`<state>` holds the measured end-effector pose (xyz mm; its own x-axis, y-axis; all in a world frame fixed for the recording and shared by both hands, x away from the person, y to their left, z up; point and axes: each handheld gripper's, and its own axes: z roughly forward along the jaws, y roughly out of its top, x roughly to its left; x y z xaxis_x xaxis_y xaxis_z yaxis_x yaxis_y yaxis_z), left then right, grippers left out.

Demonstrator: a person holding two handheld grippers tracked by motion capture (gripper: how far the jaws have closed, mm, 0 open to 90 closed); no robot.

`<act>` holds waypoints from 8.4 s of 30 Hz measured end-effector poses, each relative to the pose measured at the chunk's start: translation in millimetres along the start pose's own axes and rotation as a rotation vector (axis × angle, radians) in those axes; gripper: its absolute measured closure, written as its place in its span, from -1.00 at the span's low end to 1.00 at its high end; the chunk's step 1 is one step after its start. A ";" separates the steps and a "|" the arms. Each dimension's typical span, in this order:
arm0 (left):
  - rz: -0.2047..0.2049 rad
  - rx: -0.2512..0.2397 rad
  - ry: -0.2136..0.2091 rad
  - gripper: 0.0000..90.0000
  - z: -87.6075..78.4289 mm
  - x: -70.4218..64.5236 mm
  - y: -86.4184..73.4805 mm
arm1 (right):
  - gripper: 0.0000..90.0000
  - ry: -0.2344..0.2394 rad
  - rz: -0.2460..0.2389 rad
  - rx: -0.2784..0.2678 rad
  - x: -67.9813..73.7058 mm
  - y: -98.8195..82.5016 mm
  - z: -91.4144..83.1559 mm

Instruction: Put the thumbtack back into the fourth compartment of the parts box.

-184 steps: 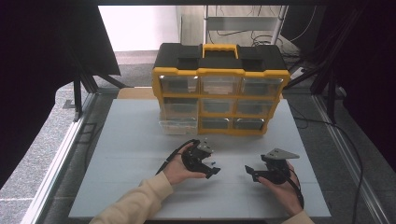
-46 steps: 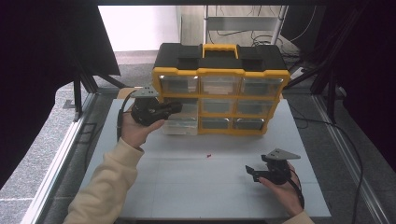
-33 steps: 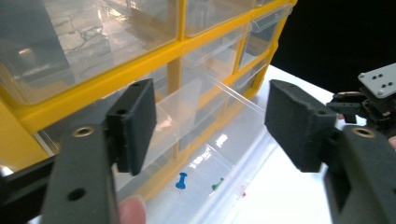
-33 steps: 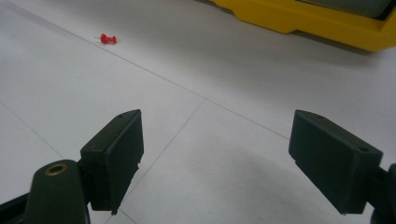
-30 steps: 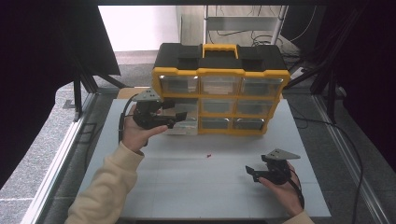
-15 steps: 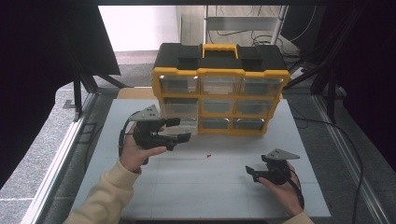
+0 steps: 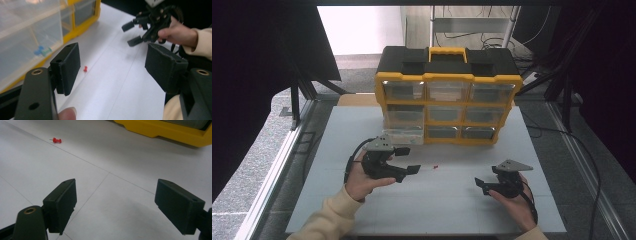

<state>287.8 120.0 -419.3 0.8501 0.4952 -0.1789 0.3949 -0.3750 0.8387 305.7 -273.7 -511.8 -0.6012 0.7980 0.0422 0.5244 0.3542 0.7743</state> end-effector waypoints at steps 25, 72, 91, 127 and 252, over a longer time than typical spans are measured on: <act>0.028 0.248 0.076 -0.37 93.3 8.8 -6.1 | -0.60 0.004 -0.004 0.000 -0.6 -0.3 0.3; 0.060 0.445 0.126 -0.09 165.0 35.6 -11.5 | -0.60 0.010 -0.010 0.004 -0.1 -0.9 0.4; 0.099 0.466 0.124 0.85 163.5 27.8 -9.8 | -0.60 0.009 -0.011 0.003 0.5 -0.9 0.2; 0.066 0.213 0.024 0.85 88.8 3.7 5.1 | -0.60 0.000 -0.016 0.004 1.1 -1.0 0.2; -0.025 -0.229 0.099 -0.32 -51.9 36.3 36.8 | -0.60 -0.006 -0.017 0.005 1.4 -1.8 -0.4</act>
<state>315.1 164.8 -368.3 0.7982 0.5810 -0.1593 0.3166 -0.1797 0.9314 303.7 -273.4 -512.9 -0.6065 0.7947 0.0256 0.5172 0.3699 0.7718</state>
